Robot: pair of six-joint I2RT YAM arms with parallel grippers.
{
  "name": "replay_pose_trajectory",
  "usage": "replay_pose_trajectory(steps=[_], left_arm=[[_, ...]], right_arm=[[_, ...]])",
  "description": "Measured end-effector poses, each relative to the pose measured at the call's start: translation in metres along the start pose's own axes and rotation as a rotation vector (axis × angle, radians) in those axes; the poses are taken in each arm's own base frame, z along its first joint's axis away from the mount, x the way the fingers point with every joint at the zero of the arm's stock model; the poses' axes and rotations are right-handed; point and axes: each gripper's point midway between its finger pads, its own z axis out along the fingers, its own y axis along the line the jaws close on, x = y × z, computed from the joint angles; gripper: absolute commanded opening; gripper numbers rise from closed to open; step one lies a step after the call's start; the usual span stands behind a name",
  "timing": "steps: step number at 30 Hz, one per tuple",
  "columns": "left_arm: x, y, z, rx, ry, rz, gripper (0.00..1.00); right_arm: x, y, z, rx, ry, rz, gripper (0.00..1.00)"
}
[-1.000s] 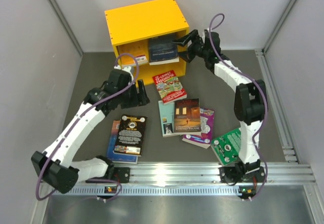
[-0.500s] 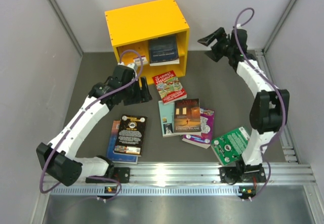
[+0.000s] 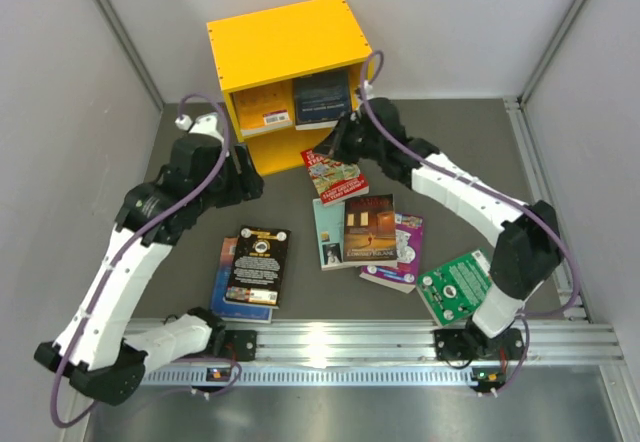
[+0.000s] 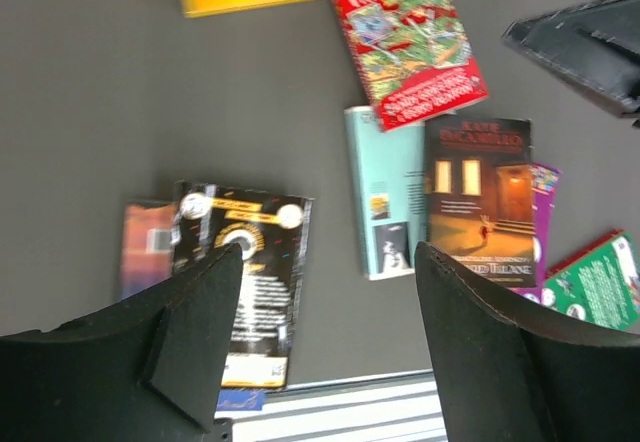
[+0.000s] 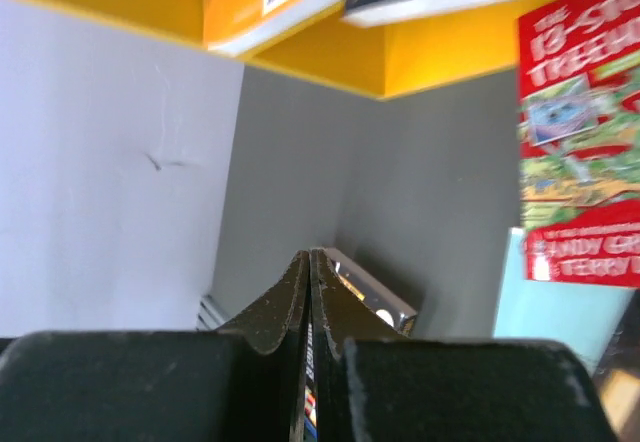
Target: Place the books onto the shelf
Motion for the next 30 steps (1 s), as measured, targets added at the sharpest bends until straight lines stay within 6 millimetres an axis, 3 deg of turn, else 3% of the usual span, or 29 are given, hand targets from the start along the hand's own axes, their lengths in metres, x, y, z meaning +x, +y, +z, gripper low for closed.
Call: replay_pose_trajectory(steps=[2,4,10,16,20,30], left_arm=[[0.001,0.013,-0.017,-0.033,-0.026,-0.002,0.75],[0.004,0.026,-0.035,-0.064,-0.048,-0.013,0.75],[0.021,0.053,-0.079,-0.092,-0.095,-0.094,0.74],[0.036,0.074,-0.112,-0.099,-0.146,-0.195,0.74],[0.037,0.080,-0.120,-0.102,-0.176,-0.243,0.73],[0.039,0.082,-0.135,-0.065,-0.215,-0.328,0.72]], right_arm=[[0.017,0.013,0.011,0.000,0.023,-0.023,0.00],[0.019,0.020,0.027,0.009,0.014,-0.040,0.00],[0.003,0.021,0.082,0.056,-0.050,-0.067,0.00],[-0.003,0.011,0.116,0.108,-0.091,-0.072,0.00],[-0.012,0.008,0.124,0.143,-0.134,-0.080,0.00],[-0.049,-0.001,0.115,0.232,-0.242,-0.113,0.00]])
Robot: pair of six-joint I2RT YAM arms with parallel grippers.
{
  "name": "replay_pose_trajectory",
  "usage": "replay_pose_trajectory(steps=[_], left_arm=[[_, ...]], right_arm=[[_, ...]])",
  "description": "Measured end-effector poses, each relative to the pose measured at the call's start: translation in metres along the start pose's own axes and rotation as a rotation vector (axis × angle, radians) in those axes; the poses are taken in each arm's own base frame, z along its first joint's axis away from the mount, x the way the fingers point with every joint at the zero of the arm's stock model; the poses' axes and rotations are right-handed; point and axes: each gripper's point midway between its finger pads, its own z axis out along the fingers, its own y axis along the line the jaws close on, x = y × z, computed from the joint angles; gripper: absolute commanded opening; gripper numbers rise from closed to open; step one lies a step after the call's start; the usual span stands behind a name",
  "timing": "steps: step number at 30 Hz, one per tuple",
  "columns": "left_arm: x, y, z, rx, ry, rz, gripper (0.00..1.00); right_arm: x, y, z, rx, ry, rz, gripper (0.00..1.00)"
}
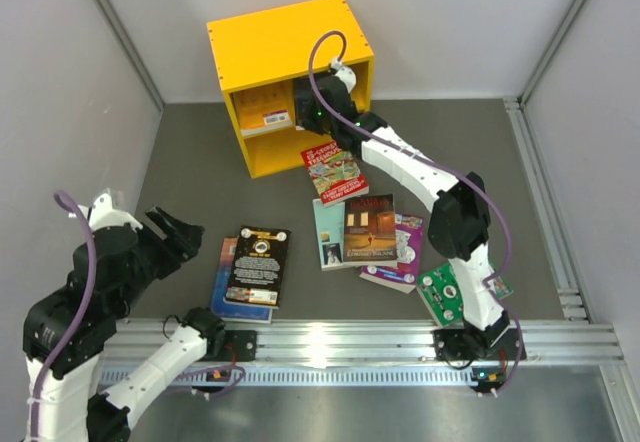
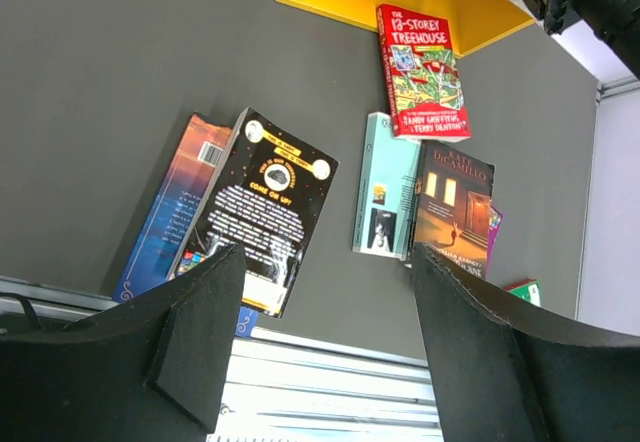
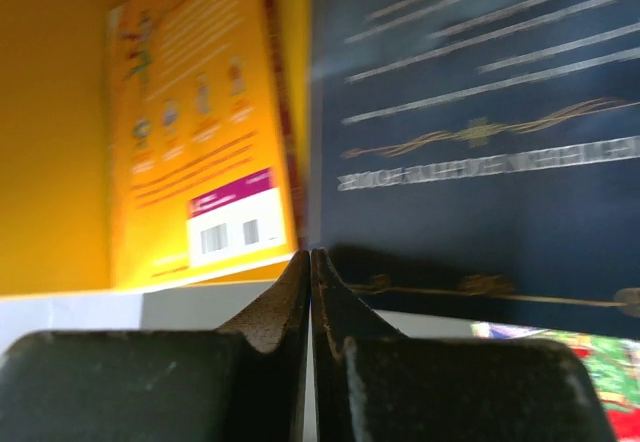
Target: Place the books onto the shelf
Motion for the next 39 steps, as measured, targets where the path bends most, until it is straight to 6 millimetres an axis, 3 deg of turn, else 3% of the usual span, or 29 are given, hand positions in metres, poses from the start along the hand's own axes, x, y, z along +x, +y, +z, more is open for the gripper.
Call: replay_pose_trajectory(steps=[4,8,15,20,23,33,39], left_arm=[[0.003,0.000,0.004,-0.011,0.013,-0.001,0.72],[0.007,-0.002,0.013,-0.038,0.041,0.021,0.72],[0.022,-0.001,0.033,-0.097,0.122,0.083,0.72],[0.025,-0.001,0.036,-0.100,0.141,0.105,0.72],[0.025,-0.001,0.036,-0.100,0.141,0.110,0.72],[0.025,0.000,0.036,-0.099,0.141,0.118,0.72],[0.025,0.000,0.037,-0.101,0.143,0.129,0.72]], right_arm=[[-0.009,-0.017,0.003,0.034,0.000,0.006,0.00],[-0.010,-0.016,0.003,0.024,0.003,0.009,0.00],[0.007,0.017,-0.003,-0.082,0.044,-0.003,0.00],[0.033,0.049,-0.014,-0.166,0.091,-0.012,0.00],[0.040,0.056,-0.017,-0.182,0.109,-0.008,0.00],[0.030,0.037,-0.007,-0.082,0.073,-0.021,0.00],[0.046,0.009,0.007,0.000,0.110,-0.041,0.00]])
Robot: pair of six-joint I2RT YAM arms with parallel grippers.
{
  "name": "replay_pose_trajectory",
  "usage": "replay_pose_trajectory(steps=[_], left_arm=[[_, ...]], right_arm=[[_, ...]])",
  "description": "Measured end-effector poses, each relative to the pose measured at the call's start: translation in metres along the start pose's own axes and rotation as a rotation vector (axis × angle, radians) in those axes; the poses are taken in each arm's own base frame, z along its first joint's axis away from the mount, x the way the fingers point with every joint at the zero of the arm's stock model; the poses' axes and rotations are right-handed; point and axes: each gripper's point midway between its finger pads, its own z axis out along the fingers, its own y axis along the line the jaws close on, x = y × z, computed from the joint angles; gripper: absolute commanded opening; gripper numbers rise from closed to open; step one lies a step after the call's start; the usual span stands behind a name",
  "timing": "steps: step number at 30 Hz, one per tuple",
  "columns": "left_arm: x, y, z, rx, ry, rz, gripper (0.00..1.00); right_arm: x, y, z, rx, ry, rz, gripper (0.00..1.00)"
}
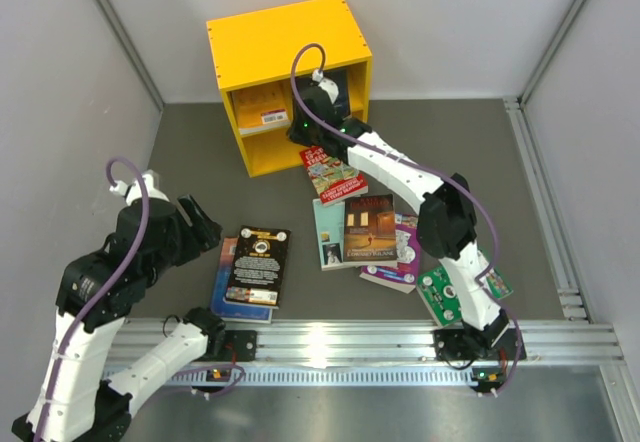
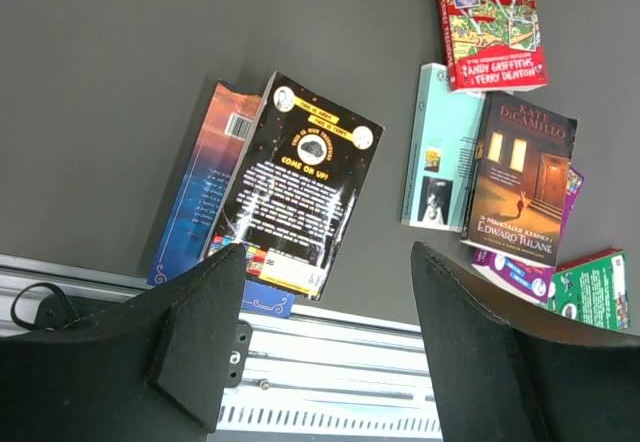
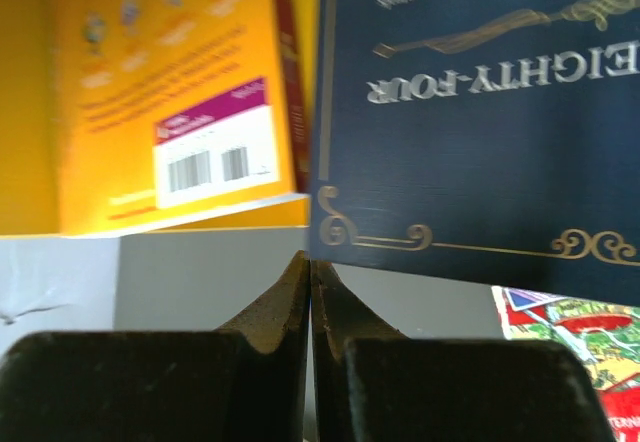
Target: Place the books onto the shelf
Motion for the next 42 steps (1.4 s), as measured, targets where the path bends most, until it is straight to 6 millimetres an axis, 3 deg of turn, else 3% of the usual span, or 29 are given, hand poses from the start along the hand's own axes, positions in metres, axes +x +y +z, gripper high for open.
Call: replay_pose_trajectory(steps=[3,11,23,31,38,42], left_arm=[[0.000,-0.001,0.002,-0.007,0.007,0.008,0.72],[0.004,0.000,0.009,-0.025,0.026,0.027,0.72],[0.004,0.001,0.012,-0.036,0.032,0.048,0.73],[0.006,0.000,0.018,-0.053,0.050,0.067,0.73],[0.008,0.001,0.021,-0.059,0.057,0.077,0.73],[0.010,0.003,0.021,-0.058,0.057,0.077,0.73]], right_arm=[[0.006,-0.009,0.004,0.027,0.018,-0.004,0.00],[-0.002,-0.021,0.006,0.054,0.009,0.006,0.00],[-0.041,-0.065,0.012,0.143,-0.059,0.053,0.00],[-0.049,-0.079,0.013,0.162,-0.056,0.080,0.00],[-0.042,-0.077,0.014,0.113,-0.036,0.099,0.00],[-0.021,-0.089,-0.005,0.089,0.008,0.089,0.02]])
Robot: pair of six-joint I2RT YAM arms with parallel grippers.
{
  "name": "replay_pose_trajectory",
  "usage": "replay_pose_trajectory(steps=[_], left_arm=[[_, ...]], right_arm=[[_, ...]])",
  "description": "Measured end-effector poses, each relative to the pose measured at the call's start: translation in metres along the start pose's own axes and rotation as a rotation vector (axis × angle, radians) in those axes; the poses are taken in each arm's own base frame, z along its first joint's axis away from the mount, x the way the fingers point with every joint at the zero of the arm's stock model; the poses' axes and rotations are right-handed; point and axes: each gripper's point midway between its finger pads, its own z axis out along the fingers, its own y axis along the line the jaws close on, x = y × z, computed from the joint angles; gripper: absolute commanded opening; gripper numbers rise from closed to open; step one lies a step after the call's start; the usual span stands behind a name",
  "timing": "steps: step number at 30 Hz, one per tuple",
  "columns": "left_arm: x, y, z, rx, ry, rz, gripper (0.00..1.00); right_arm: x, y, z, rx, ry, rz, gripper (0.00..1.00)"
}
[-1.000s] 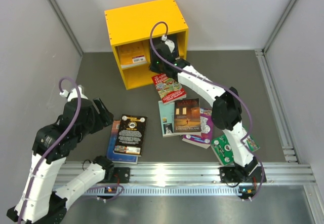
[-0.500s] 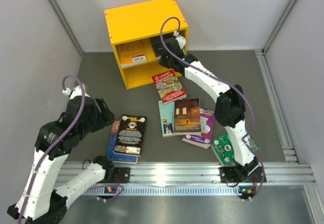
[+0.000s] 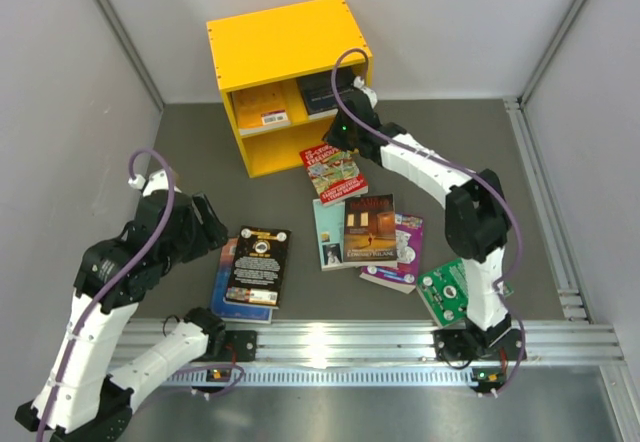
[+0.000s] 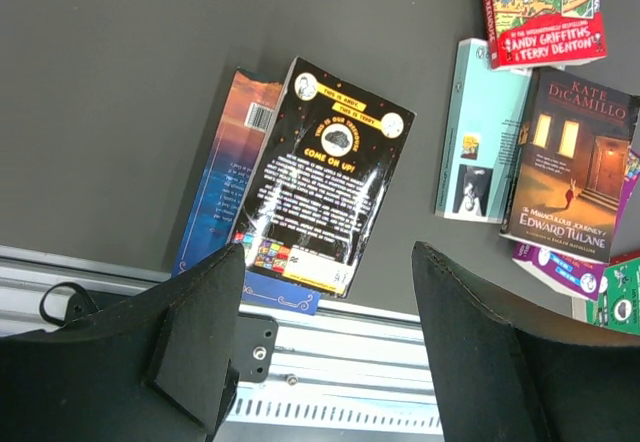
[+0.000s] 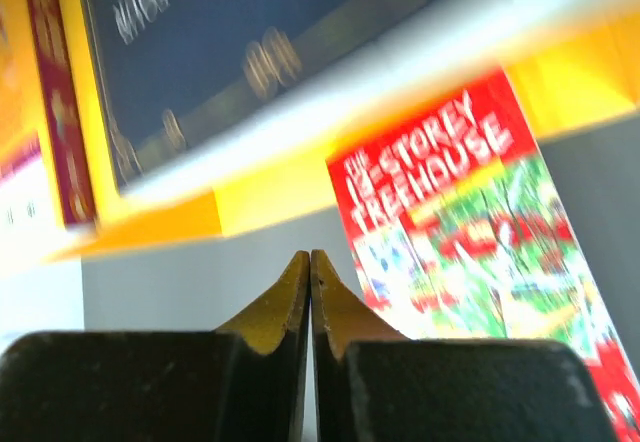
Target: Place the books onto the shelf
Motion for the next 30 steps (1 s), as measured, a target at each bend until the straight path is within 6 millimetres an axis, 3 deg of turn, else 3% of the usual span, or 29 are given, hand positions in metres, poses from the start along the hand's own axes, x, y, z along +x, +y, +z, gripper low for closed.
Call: replay_pose_trajectory(steps=[3,4,5,7,12,16,21,25,30], left_arm=[[0.004,0.002,0.001,0.001,0.007,0.001,0.73],[0.005,0.001,0.001,0.003,0.010,0.002,0.73],[0.006,0.001,0.002,0.004,0.014,0.003,0.73],[0.008,0.000,0.004,0.012,0.021,0.003,0.73],[0.011,-0.008,0.011,0.042,0.032,0.003,0.72],[0.012,-0.015,0.015,0.067,0.044,0.002,0.72],[0.010,-0.019,0.013,0.092,0.030,-0.009,0.72],[0.007,-0.015,0.006,0.102,-0.002,-0.028,0.72],[0.004,-0.003,-0.006,0.095,-0.051,-0.064,0.73]], right_arm=[[0.014,-0.011,-0.021,-0.014,0.042,-0.011,0.21],[0.018,-0.010,-0.033,-0.047,0.063,-0.017,0.36],[0.022,-0.007,-0.044,-0.089,0.078,-0.021,0.77],[0.025,0.007,-0.070,-0.191,0.093,-0.025,0.99],[-0.003,0.056,-0.139,-0.462,0.008,0.060,1.00],[-0.041,0.098,-0.165,-0.615,-0.082,0.162,1.00],[-0.091,0.143,-0.163,-0.684,-0.159,0.242,1.00],[-0.119,0.153,-0.156,-0.651,-0.238,0.293,1.00],[-0.141,0.162,-0.134,-0.606,-0.281,0.343,1.00]])
